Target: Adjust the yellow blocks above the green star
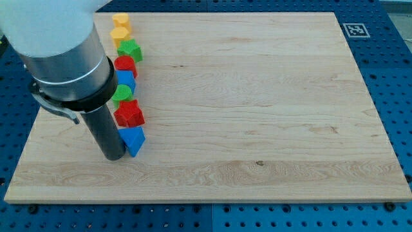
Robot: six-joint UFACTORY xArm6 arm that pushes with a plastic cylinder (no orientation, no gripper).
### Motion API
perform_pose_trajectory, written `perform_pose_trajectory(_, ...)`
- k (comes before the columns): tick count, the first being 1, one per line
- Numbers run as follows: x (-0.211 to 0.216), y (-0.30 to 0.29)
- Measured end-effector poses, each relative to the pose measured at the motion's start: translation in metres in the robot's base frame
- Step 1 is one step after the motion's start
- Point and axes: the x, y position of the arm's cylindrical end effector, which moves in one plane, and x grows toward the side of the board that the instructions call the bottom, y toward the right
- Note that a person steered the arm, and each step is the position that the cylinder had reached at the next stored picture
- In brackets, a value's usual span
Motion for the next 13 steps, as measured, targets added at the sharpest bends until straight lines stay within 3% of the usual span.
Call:
perform_pose_trajectory(2,0.041,0.043)
perform_pose_trajectory(4,-0.018,0.219)
perform_pose_trajectory(5,-0.028,0.251)
perform_pose_trajectory(7,-0.049,0.240)
perform_pose_trajectory(11,-0.330,0.091)
perform_pose_trajectory(12,-0.361,0.040)
perform_pose_trajectory(13,-0.363,0.005)
